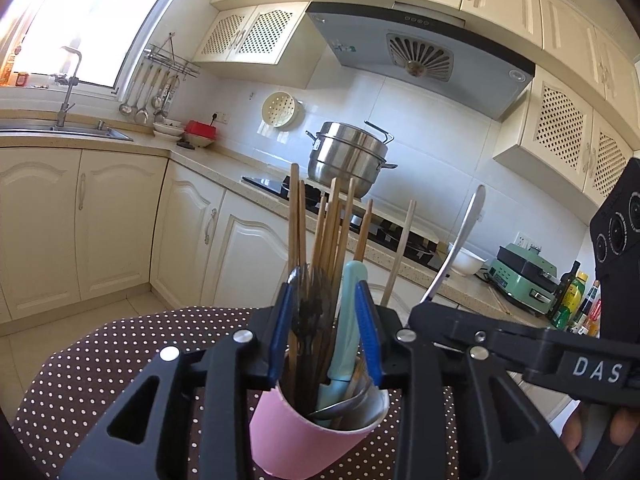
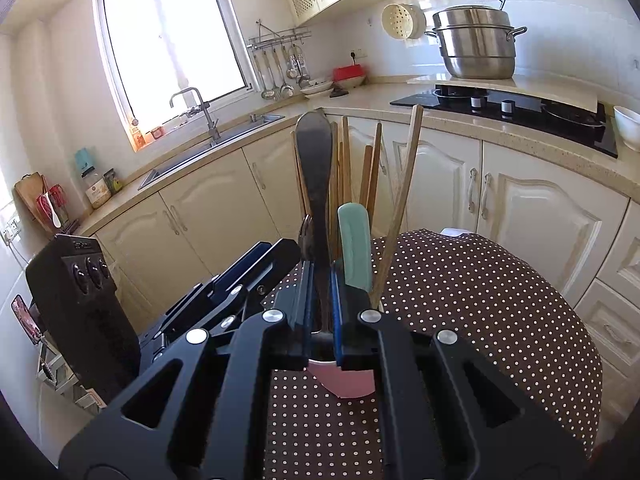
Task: Organize utensils
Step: 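Open both grippers to release the spoons into the pink cup and withdraw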
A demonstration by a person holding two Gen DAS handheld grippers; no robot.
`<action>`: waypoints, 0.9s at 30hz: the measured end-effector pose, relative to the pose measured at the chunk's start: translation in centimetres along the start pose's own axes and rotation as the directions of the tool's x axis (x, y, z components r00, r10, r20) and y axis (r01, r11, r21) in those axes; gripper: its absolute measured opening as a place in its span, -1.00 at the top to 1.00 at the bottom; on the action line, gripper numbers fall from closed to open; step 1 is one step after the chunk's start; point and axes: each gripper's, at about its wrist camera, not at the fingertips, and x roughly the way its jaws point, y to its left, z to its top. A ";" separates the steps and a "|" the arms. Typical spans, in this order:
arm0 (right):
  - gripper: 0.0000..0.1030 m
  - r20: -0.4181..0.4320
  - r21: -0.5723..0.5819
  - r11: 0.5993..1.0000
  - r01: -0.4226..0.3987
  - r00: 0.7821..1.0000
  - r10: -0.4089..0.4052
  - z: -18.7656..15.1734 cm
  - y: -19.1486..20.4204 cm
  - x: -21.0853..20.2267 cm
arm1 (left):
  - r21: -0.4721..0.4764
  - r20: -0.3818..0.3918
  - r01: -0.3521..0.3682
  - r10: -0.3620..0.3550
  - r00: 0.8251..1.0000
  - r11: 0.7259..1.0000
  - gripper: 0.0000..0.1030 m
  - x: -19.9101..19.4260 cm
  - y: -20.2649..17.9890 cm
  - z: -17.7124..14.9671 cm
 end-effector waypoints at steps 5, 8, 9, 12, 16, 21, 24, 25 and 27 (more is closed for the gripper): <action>0.83 -0.012 0.004 1.000 0.009 1.000 -0.009 -0.2 0.3 0.4 | 0.005 -0.010 -0.007 0.007 1.000 1.000 0.31 -0.5 0.0 0.1; 0.82 -0.013 0.014 1.000 0.021 1.000 -0.021 -0.5 0.3 0.5 | 0.007 -0.019 -0.014 0.014 1.000 1.000 0.29 -0.7 0.1 0.1; 0.82 -0.012 0.016 1.000 0.024 1.000 -0.024 -0.6 0.3 0.5 | 0.008 -0.023 -0.014 0.014 1.000 1.000 0.27 -0.8 0.0 0.1; 0.81 -0.014 0.020 0.999 0.027 1.000 -0.027 -0.8 0.4 0.4 | 0.013 -0.037 -0.019 0.020 0.999 1.000 0.26 -1.0 -0.1 0.1; 0.81 -0.015 0.024 0.999 0.040 0.999 -0.040 -1.2 0.5 0.0 | 0.013 -0.064 -0.029 0.030 0.997 0.999 0.21 -1.4 -0.3 0.1; 0.81 -0.004 0.024 0.999 0.041 0.999 -0.041 -1.5 0.8 -0.9 | 0.030 -0.073 -0.047 0.049 0.996 0.998 0.14 -2.4 -0.8 -0.1; 0.81 0.002 0.023 0.999 0.041 0.999 -0.041 -1.7 1.1 -1.5 | 0.032 -0.079 -0.047 0.049 0.996 0.998 0.12 -3.1 -1.0 0.0; 0.81 0.004 0.022 0.999 0.041 0.999 -0.041 -1.8 1.2 -1.7 | 0.036 -0.078 -0.050 0.053 0.996 0.998 0.11 -3.5 -1.2 0.1; 0.81 0.013 0.020 0.999 0.042 0.999 -0.042 -2.0 1.4 -2.3 | 0.047 -0.077 -0.054 0.058 0.995 0.997 0.11 -4.0 -1.5 0.2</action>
